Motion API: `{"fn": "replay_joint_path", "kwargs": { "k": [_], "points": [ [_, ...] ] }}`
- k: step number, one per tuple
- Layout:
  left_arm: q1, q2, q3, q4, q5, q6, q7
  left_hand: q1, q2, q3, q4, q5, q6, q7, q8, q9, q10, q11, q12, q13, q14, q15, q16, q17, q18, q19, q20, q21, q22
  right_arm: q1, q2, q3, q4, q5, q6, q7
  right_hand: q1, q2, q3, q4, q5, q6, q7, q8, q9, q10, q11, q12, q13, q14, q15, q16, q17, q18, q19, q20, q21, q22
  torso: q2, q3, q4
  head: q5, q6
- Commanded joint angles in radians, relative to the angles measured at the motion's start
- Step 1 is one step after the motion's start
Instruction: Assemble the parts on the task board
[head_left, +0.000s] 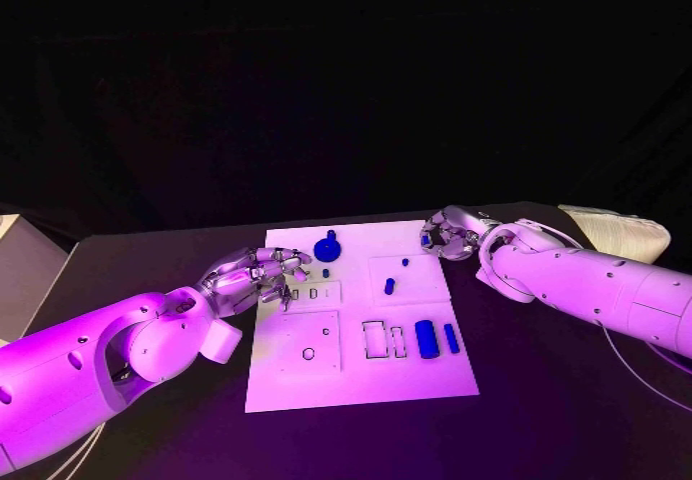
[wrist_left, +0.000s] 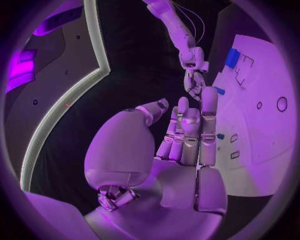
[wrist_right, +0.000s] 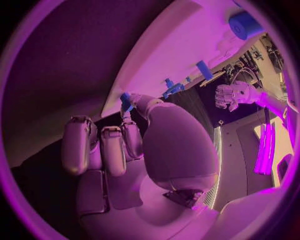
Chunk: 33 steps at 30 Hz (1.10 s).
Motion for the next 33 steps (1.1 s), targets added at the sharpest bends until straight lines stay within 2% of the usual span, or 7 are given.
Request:
{"fn": "replay_joint_path", "kwargs": {
  "k": [1, 6, 11, 22, 26, 32, 33],
  "points": [
    [0.000, 0.000, 0.001, 0.002, -0.001, -0.001, 0.011, -0.002, -0.002, 0.005, 0.003, 0.002, -0.004, 0.005, -0.007, 0.001, 0.004, 0.002, -0.005, -0.001, -0.005, 0.000, -0.006, -0.002, 0.007, -0.007, 0.000, -0.003, -0.002, 0.000, -0.003, 0.000, 0.013, -0.017, -0.041, -0.014, -0.002, 0.011, 0.006, -0.002, 0.005, 0.008, -0.002, 0.004, 0.001, 0.001, -0.006, 0.004, 0.042, 0.078, -0.009, 0.002, 0.143, -0.013, 0.003, -0.007, -0.003, 0.001, 0.000, -0.0001, -0.0001, 0.000, 0.000],
    [0.000, 0.000, 0.001, 0.000, 0.000, -0.001, 0.012, -0.003, -0.002, 0.005, 0.003, 0.002, -0.005, 0.006, -0.007, 0.001, 0.003, 0.002, -0.006, -0.001, -0.008, 0.001, -0.010, -0.004, 0.007, -0.010, 0.000, -0.006, -0.006, 0.006, -0.015, 0.001, 0.043, -0.019, -0.062, -0.031, -0.004, 0.008, 0.005, -0.003, 0.004, 0.007, -0.002, 0.005, 0.002, 0.002, -0.007, 0.004, 0.042, 0.078, -0.009, 0.002, 0.143, -0.013, 0.003, -0.007, -0.003, 0.001, -0.001, -0.0008, 0.0002, 0.001, 0.001],
    [0.000, -0.001, 0.001, -0.008, 0.002, -0.003, 0.013, -0.003, -0.002, 0.005, 0.003, 0.002, -0.005, 0.006, -0.007, 0.001, 0.003, 0.002, -0.006, -0.001, -0.008, 0.001, -0.010, -0.004, 0.007, -0.010, 0.000, -0.006, -0.006, 0.023, -0.032, 0.003, 0.094, -0.020, -0.087, -0.067, -0.009, 0.003, 0.002, -0.004, 0.002, 0.007, -0.001, 0.007, 0.002, 0.003, -0.006, 0.005, 0.043, 0.078, -0.010, 0.002, 0.142, -0.013, 0.003, -0.008, -0.004, 0.001, -0.005, -0.0023, -0.0002, 0.001, 0.004],
    [0.000, 0.001, 0.000, -0.023, 0.007, -0.019, 0.014, -0.003, -0.002, 0.006, 0.004, 0.001, -0.005, 0.006, -0.007, 0.001, 0.003, 0.003, -0.006, -0.002, -0.010, 0.001, -0.013, -0.006, 0.008, -0.013, 0.001, -0.007, -0.007, 0.055, -0.062, 0.004, 0.290, -0.039, -0.110, -0.189, -0.017, 0.000, 0.000, -0.003, -0.003, 0.006, -0.001, 0.010, 0.003, 0.004, -0.006, 0.005, 0.044, 0.078, -0.010, 0.001, 0.140, -0.012, 0.003, -0.009, -0.006, -0.001, -0.023, -0.0120, -0.0073, 0.010, 0.003],
    [0.000, 0.004, 0.000, -0.023, 0.007, -0.030, 0.010, -0.003, -0.001, 0.006, 0.005, 0.001, -0.005, 0.006, -0.006, 0.001, 0.004, 0.003, -0.006, -0.002, -0.010, 0.001, -0.013, -0.006, 0.007, -0.012, 0.001, -0.006, -0.005, 0.057, -0.052, 0.004, 0.348, -0.056, -0.103, -0.223, -0.017, -0.002, 0.000, -0.004, 0.000, 0.007, -0.001, 0.011, 0.004, 0.006, -0.007, 0.006, 0.045, 0.078, -0.010, 0.001, 0.140, -0.013, 0.003, -0.009, -0.005, 0.000, -0.029, -0.0164, -0.0086, 0.020, -0.003],
    [0.000, 0.006, 0.000, -0.028, 0.003, -0.038, 0.009, -0.002, 0.000, 0.007, 0.004, 0.002, -0.003, 0.006, -0.005, 0.002, 0.005, 0.003, -0.006, -0.002, -0.008, 0.001, -0.011, -0.004, 0.007, -0.012, 0.001, -0.004, -0.002, 0.052, -0.016, 0.000, 0.409, -0.085, -0.086, -0.282, -0.017, -0.002, 0.001, -0.005, 0.002, 0.007, -0.001, 0.011, 0.004, 0.008, -0.007, 0.007, 0.047, 0.078, -0.010, 0.002, 0.142, -0.013, 0.004, -0.009, -0.004, 0.001, -0.037, -0.0198, -0.0077, 0.029, -0.011],
    [0.000, 0.007, 0.000, -0.028, 0.002, -0.039, 0.009, -0.002, 0.000, 0.007, 0.004, 0.002, -0.003, 0.006, -0.005, 0.002, 0.005, 0.003, -0.006, -0.002, -0.008, 0.001, -0.011, -0.004, 0.007, -0.012, 0.001, -0.004, -0.002, 0.050, -0.009, -0.001, 0.417, -0.090, -0.083, -0.295, -0.018, -0.002, 0.001, -0.005, 0.005, 0.007, -0.002, 0.012, 0.004, 0.008, -0.007, 0.007, 0.047, 0.078, -0.010, 0.002, 0.142, -0.013, 0.004, -0.009, -0.004, 0.001, -0.037, -0.0193, -0.0064, 0.028, -0.012]
  ]
}}
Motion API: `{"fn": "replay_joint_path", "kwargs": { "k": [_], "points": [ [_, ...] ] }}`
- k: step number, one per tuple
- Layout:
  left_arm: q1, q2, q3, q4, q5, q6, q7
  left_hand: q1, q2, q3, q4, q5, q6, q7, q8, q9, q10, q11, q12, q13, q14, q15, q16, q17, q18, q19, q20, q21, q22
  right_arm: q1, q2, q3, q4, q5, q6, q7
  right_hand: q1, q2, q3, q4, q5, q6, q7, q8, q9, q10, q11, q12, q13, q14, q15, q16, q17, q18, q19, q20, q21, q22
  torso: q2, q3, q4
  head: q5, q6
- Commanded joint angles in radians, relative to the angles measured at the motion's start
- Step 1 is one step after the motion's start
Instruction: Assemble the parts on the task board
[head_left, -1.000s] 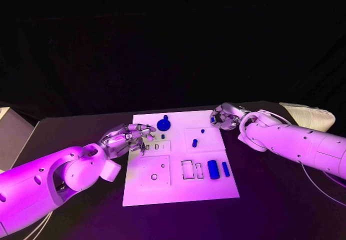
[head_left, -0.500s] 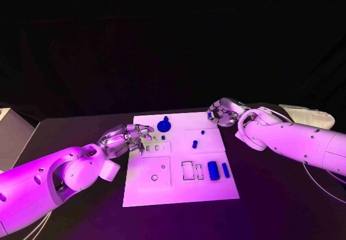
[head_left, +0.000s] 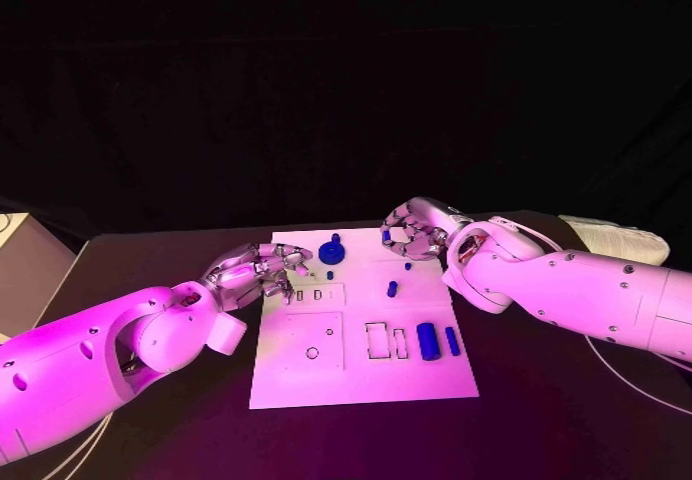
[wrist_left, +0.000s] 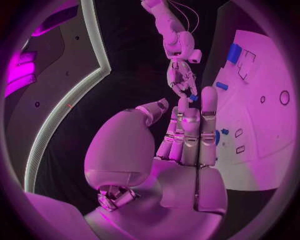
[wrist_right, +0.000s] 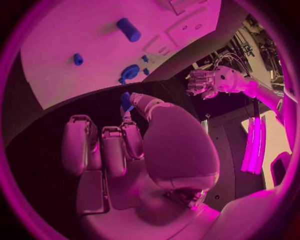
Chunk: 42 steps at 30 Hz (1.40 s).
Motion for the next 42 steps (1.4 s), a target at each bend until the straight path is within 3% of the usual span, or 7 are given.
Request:
{"fn": "replay_joint_path", "kwargs": {
  "k": [1, 7, 14, 23, 28, 42],
  "points": [
    [0.000, 0.003, 0.000, 0.000, -0.001, -0.012, 0.007, -0.002, 0.000, 0.004, 0.001, 0.002, 0.000, 0.003, -0.005, 0.001, 0.004, 0.001, -0.006, -0.001, -0.005, -0.002, -0.005, 0.002, 0.007, -0.005, 0.001, 0.000, 0.001, -0.008, 0.021, -0.002, 0.027, -0.052, 0.018, -0.093, -0.008, -0.003, 0.002, -0.006, 0.006, 0.007, -0.002, 0.005, 0.001, 0.004, -0.003, 0.004, 0.047, 0.075, -0.007, 0.002, 0.142, -0.013, 0.001, -0.006, -0.003, 0.002, -0.007, -0.0025, 0.0013, 0.003, -0.005],
    [0.000, 0.004, 0.000, 0.001, -0.008, -0.011, 0.006, -0.002, 0.000, 0.005, 0.001, 0.001, 0.001, 0.003, -0.005, 0.001, 0.004, 0.001, -0.006, -0.001, -0.005, -0.002, -0.005, 0.002, 0.007, -0.005, 0.001, 0.000, 0.001, -0.022, 0.060, -0.006, 0.045, -0.071, 0.021, -0.164, -0.020, -0.011, -0.001, -0.006, 0.007, 0.005, 0.000, 0.008, 0.002, 0.004, -0.002, 0.003, 0.046, 0.074, -0.006, 0.000, 0.138, -0.012, 0.000, -0.006, -0.008, -0.001, -0.010, -0.0039, 0.0013, 0.007, -0.011],
    [0.000, 0.003, 0.000, 0.004, -0.011, -0.010, 0.005, -0.002, 0.000, 0.005, 0.001, 0.001, 0.001, 0.003, -0.005, 0.001, 0.004, 0.001, -0.006, -0.001, -0.005, -0.002, -0.005, 0.002, 0.007, -0.005, 0.001, 0.000, 0.001, -0.046, 0.116, -0.009, 0.026, -0.111, 0.017, -0.223, -0.026, -0.015, -0.004, -0.005, 0.000, 0.003, 0.001, 0.010, 0.002, 0.004, -0.001, 0.003, 0.046, 0.074, -0.006, -0.001, 0.136, -0.011, 0.000, -0.005, -0.011, -0.004, -0.008, -0.0036, 0.0006, 0.010, -0.013],
    [0.000, 0.001, 0.000, 0.007, -0.011, -0.010, 0.003, -0.002, 0.000, 0.005, 0.001, 0.001, 0.001, 0.003, -0.005, 0.001, 0.004, 0.001, -0.006, -0.001, -0.005, -0.002, -0.005, 0.002, 0.007, -0.005, 0.001, 0.000, 0.001, -0.073, 0.180, -0.012, -0.020, -0.157, 0.001, -0.251, -0.028, -0.018, -0.004, -0.005, 0.000, 0.002, 0.002, 0.010, 0.002, 0.003, -0.001, 0.002, 0.045, 0.074, -0.005, -0.001, 0.135, -0.011, -0.001, -0.005, -0.013, -0.005, -0.006, -0.0032, 0.0004, 0.013, -0.023],
    [0.000, 0.000, 0.000, 0.011, -0.011, -0.009, 0.002, -0.002, 0.000, 0.005, 0.002, 0.001, 0.001, 0.003, -0.004, 0.002, 0.005, 0.002, -0.006, -0.002, -0.004, -0.002, -0.006, 0.002, 0.007, -0.006, 0.002, -0.001, 0.001, -0.092, 0.217, -0.013, -0.051, -0.187, -0.013, -0.261, -0.029, -0.019, -0.005, -0.005, 0.000, 0.001, 0.003, 0.010, 0.001, 0.001, 0.000, 0.001, 0.043, 0.073, -0.005, -0.003, 0.133, -0.010, -0.002, -0.005, -0.016, -0.008, -0.005, -0.0032, 0.0037, 0.013, -0.028],
    [0.000, 0.001, 0.000, 0.011, -0.013, -0.007, 0.000, -0.002, 0.000, 0.005, 0.002, 0.001, 0.001, 0.003, -0.004, 0.002, 0.005, 0.002, -0.006, -0.002, -0.004, -0.002, -0.006, 0.002, 0.007, -0.006, 0.002, -0.001, 0.001, -0.123, 0.261, -0.015, -0.067, -0.236, -0.048, -0.288, -0.035, -0.023, -0.007, -0.004, 0.000, 0.000, 0.004, 0.011, 0.001, 0.004, 0.001, 0.003, 0.046, 0.075, -0.004, 0.001, 0.139, -0.013, 0.002, -0.004, -0.008, -0.001, -0.001, -0.0073, 0.0021, 0.020, -0.044]
  ]
}}
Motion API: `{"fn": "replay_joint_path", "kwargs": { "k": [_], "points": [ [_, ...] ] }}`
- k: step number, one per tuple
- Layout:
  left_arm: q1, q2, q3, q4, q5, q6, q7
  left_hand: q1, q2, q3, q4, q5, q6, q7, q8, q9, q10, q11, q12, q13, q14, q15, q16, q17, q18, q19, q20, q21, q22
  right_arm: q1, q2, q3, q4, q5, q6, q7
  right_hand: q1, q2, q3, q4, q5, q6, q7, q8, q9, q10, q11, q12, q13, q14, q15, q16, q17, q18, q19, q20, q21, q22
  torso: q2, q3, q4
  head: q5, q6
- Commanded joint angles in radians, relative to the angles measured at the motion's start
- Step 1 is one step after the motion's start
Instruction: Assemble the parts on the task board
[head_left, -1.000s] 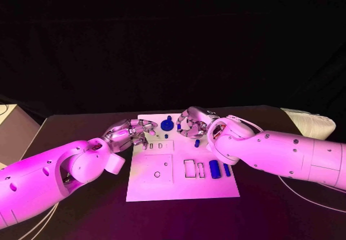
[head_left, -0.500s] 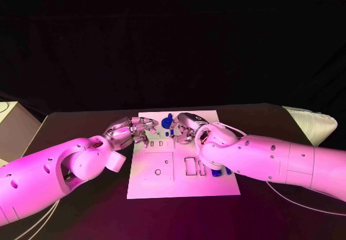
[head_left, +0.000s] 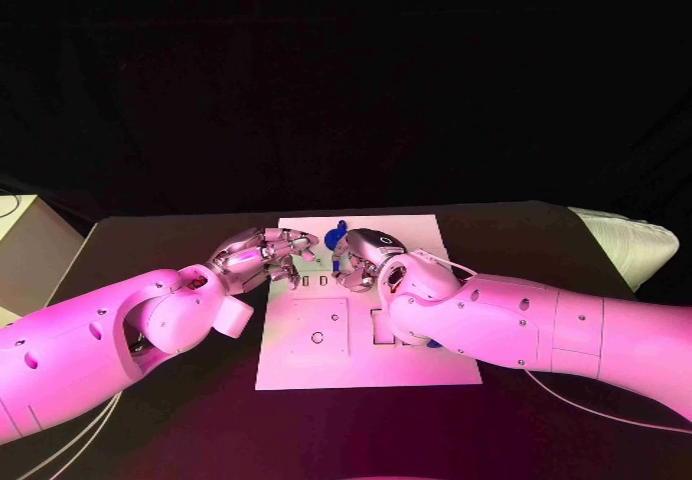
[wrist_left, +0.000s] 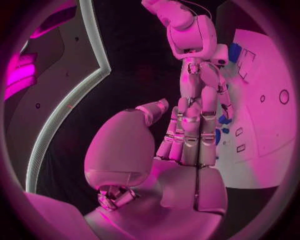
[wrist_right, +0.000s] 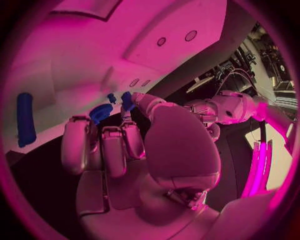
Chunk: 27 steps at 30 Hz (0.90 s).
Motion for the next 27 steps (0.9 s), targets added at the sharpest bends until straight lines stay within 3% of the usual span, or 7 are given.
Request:
{"fn": "replay_joint_path", "kwargs": {
  "k": [1, 8, 20, 27],
  "points": [
    [0.000, 0.002, 0.001, 0.003, -0.003, 0.004, 0.004, -0.002, 0.000, 0.005, 0.002, 0.001, 0.001, 0.003, -0.004, 0.001, 0.005, 0.002, -0.006, -0.001, -0.005, -0.002, -0.006, 0.001, 0.007, -0.006, 0.002, -0.001, 0.001, -0.005, 0.006, -0.001, 0.000, -0.040, -0.016, -0.009, -0.010, 0.002, -0.007, 0.001, -0.004, 0.000, 0.004, 0.003, -0.001, 0.004, 0.001, 0.002, 0.046, 0.075, -0.004, 0.001, 0.139, -0.013, 0.002, -0.004, 0.004, 0.002, 0.003, -0.0011, -0.0012, 0.003, -0.003],
    [0.000, 0.000, 0.001, 0.004, -0.003, 0.005, 0.004, -0.002, 0.000, 0.005, 0.002, 0.001, 0.001, 0.003, -0.004, 0.001, 0.005, 0.002, -0.006, -0.001, -0.005, -0.002, -0.006, 0.001, 0.007, -0.006, 0.002, -0.001, 0.001, -0.012, 0.009, -0.001, 0.002, -0.045, -0.017, -0.004, -0.010, 0.001, -0.006, 0.001, -0.004, 0.000, 0.004, 0.004, -0.001, 0.004, 0.001, 0.002, 0.045, 0.075, -0.004, 0.001, 0.140, -0.013, 0.003, -0.004, 0.006, 0.004, 0.002, -0.0017, 0.0017, 0.005, -0.010],
    [0.000, 0.001, 0.001, 0.004, -0.003, 0.007, 0.003, -0.002, 0.000, 0.005, 0.002, 0.001, 0.001, 0.003, -0.004, 0.001, 0.005, 0.002, -0.006, -0.001, -0.005, -0.002, -0.006, 0.001, 0.007, -0.006, 0.002, -0.001, 0.001, -0.021, 0.014, -0.004, 0.001, -0.050, -0.003, 0.006, -0.010, 0.001, -0.006, 0.000, -0.004, 0.000, 0.003, 0.004, -0.001, 0.004, 0.001, 0.002, 0.045, 0.075, -0.004, 0.002, 0.141, -0.013, 0.003, -0.004, 0.007, 0.005, 0.001, 0.0001, -0.0023, 0.010, -0.014],
    [0.000, 0.002, 0.001, 0.004, -0.003, 0.010, 0.001, -0.004, -0.001, 0.004, 0.004, 0.001, 0.001, 0.003, -0.004, 0.002, 0.005, 0.002, -0.006, -0.002, -0.005, -0.002, -0.008, 0.000, 0.008, -0.007, 0.002, -0.001, 0.000, -0.026, 0.020, -0.006, -0.009, -0.053, 0.000, 0.007, -0.008, 0.000, -0.005, -0.002, -0.004, -0.001, 0.003, 0.004, -0.001, 0.004, 0.001, 0.002, 0.045, 0.075, -0.004, 0.002, 0.141, -0.013, 0.003, -0.004, 0.006, 0.004, 0.002, -0.0003, 0.0006, 0.010, -0.014]
  ]
}}
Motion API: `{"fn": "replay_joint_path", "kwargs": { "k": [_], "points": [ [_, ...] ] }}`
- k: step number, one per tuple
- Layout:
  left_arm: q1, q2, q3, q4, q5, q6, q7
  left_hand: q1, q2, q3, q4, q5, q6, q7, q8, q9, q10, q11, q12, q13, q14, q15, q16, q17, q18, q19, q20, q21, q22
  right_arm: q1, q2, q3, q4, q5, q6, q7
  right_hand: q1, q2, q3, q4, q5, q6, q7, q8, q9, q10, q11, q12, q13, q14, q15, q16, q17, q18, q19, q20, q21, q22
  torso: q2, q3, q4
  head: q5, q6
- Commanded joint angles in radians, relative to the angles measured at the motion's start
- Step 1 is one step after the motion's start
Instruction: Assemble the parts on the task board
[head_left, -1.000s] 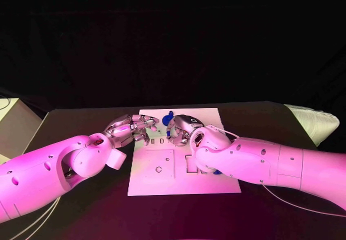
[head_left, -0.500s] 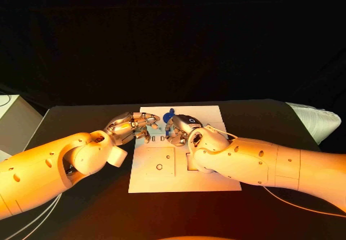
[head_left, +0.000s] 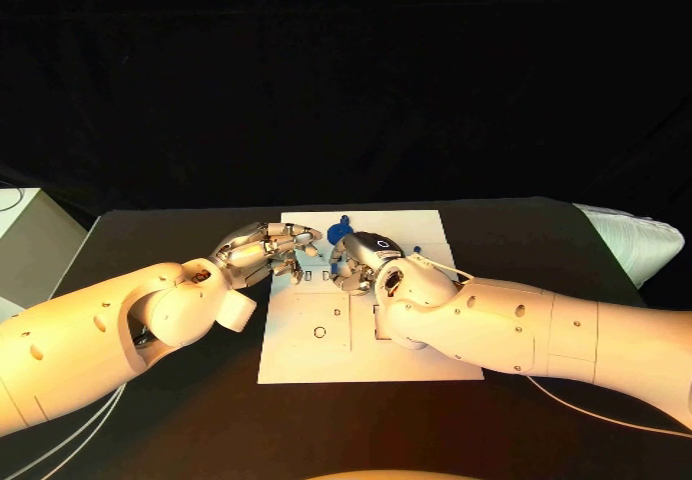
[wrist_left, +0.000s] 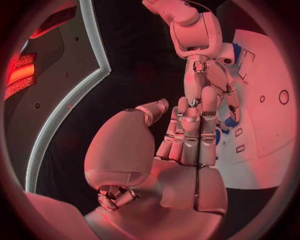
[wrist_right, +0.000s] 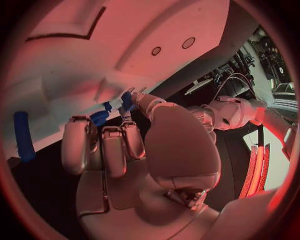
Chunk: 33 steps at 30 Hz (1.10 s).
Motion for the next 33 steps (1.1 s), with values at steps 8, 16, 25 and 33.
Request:
{"fn": "replay_joint_path", "kwargs": {
  "k": [8, 16, 25, 33],
  "points": [
    [0.000, 0.002, 0.000, 0.002, -0.002, 0.011, 0.002, -0.004, -0.001, 0.004, 0.004, 0.001, 0.001, 0.003, -0.004, 0.001, 0.005, 0.002, -0.006, -0.001, -0.005, -0.002, -0.003, 0.000, 0.007, -0.007, 0.002, -0.001, 0.000, -0.007, 0.006, -0.002, -0.013, -0.021, 0.011, 0.009, -0.009, -0.004, -0.006, -0.004, -0.006, -0.003, 0.004, 0.004, -0.001, 0.002, 0.001, 0.000, 0.044, 0.075, -0.004, 0.001, 0.139, -0.013, 0.003, -0.004, 0.006, 0.000, 0.001, 0.0002, -0.0002, 0.002, -0.004],
    [0.000, 0.002, 0.000, 0.002, -0.002, 0.012, 0.001, -0.005, -0.001, 0.004, 0.005, 0.001, 0.000, 0.004, -0.004, 0.001, 0.005, 0.003, -0.007, -0.001, -0.005, -0.001, -0.004, -0.001, 0.008, -0.009, 0.002, -0.002, -0.001, -0.011, 0.014, -0.003, -0.028, -0.027, 0.013, 0.008, -0.012, -0.011, -0.007, -0.005, -0.009, -0.010, 0.006, 0.002, -0.002, -0.003, 0.003, -0.003, 0.039, 0.075, -0.002, 0.001, 0.138, -0.012, 0.002, -0.003, 0.002, -0.002, 0.002, 0.0006, 0.0008, 0.003, -0.005],
    [0.000, 0.003, 0.000, 0.001, -0.002, 0.013, 0.001, -0.005, -0.001, 0.004, 0.005, 0.001, 0.000, 0.004, -0.004, 0.001, 0.005, 0.003, -0.007, -0.001, -0.005, -0.001, -0.004, -0.001, 0.008, -0.009, 0.002, -0.002, -0.001, -0.014, 0.014, -0.004, -0.030, -0.031, 0.006, 0.011, -0.017, -0.018, -0.008, -0.007, -0.013, -0.022, 0.010, -0.002, -0.005, -0.010, 0.006, -0.008, 0.033, 0.074, 0.000, 0.000, 0.137, -0.012, 0.000, -0.001, -0.002, -0.006, 0.001, 0.0004, -0.0006, 0.005, -0.008],
    [0.000, 0.003, 0.000, 0.000, -0.002, 0.014, 0.000, -0.005, -0.001, 0.004, 0.005, 0.001, 0.000, 0.004, -0.004, 0.001, 0.005, 0.003, -0.007, -0.001, -0.005, -0.001, -0.004, -0.001, 0.008, -0.009, 0.002, -0.002, -0.001, -0.015, 0.012, -0.004, -0.026, -0.032, 0.002, 0.015, -0.026, -0.028, -0.012, -0.006, -0.019, -0.035, 0.014, -0.006, -0.009, -0.022, 0.010, -0.016, 0.021, 0.073, 0.003, -0.002, 0.133, -0.010, -0.003, 0.001, -0.011, -0.012, 0.001, 0.0002, -0.0006, 0.005, -0.008]
  ]
}}
